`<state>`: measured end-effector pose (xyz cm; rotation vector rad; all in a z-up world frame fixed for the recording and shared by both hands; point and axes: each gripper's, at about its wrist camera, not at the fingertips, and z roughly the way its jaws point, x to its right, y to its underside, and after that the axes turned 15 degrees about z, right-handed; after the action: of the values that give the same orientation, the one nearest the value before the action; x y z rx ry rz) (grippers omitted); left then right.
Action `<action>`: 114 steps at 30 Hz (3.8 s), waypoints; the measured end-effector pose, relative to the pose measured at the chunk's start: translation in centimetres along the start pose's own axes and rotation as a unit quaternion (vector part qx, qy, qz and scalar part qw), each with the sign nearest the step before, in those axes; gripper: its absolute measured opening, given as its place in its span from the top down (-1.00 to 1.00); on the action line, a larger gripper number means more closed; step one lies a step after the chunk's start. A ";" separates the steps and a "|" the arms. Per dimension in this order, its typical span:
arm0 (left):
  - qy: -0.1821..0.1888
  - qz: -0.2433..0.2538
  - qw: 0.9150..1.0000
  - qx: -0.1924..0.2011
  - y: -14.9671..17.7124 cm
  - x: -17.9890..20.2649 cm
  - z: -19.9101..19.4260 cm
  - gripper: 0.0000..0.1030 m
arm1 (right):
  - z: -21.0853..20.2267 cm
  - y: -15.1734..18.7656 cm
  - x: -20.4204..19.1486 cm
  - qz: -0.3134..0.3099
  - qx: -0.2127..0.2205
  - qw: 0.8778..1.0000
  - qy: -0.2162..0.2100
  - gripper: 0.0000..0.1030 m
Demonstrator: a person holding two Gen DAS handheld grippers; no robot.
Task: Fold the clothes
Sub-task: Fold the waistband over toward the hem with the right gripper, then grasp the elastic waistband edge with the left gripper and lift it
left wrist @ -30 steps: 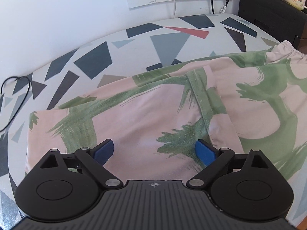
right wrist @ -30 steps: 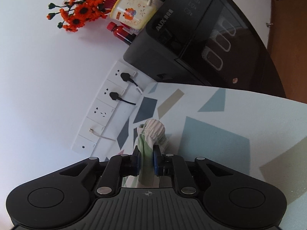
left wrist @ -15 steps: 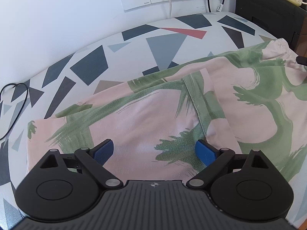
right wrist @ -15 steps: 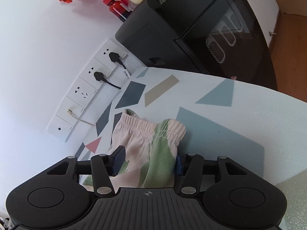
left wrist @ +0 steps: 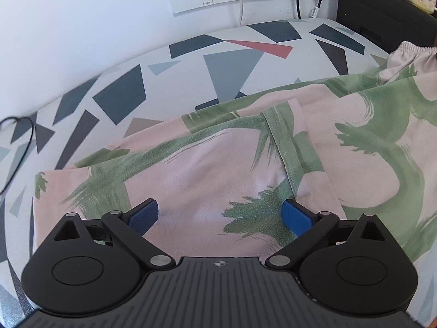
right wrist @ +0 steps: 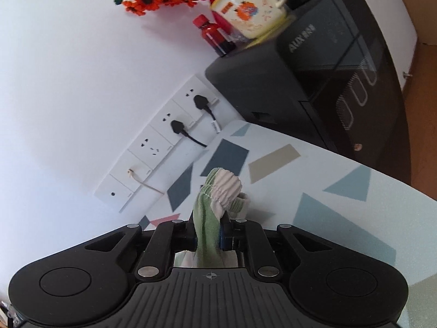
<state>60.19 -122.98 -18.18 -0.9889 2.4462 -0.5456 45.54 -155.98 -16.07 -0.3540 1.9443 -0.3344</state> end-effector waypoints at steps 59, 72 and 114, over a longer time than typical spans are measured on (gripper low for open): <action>0.315 -0.364 0.876 0.027 4.3 -21.9 4.2 -0.38 | 3.9 37.2 -14.8 -0.510 -0.274 0.815 -0.028 0.76; 0.431 -0.420 0.798 0.039 6.5 -22.2 3.6 0.00 | 3.6 37.5 -14.9 -0.512 -0.272 0.814 -0.028 0.75; 0.144 -0.183 0.972 0.029 8.5 -16.5 -3.5 0.23 | -2.9 25.3 -11.4 -0.507 -0.263 0.820 0.038 0.95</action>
<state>64.32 -104.80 -15.50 -1.4353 2.4827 -0.9363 44.81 -128.13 -15.26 -1.7863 1.7318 -0.4759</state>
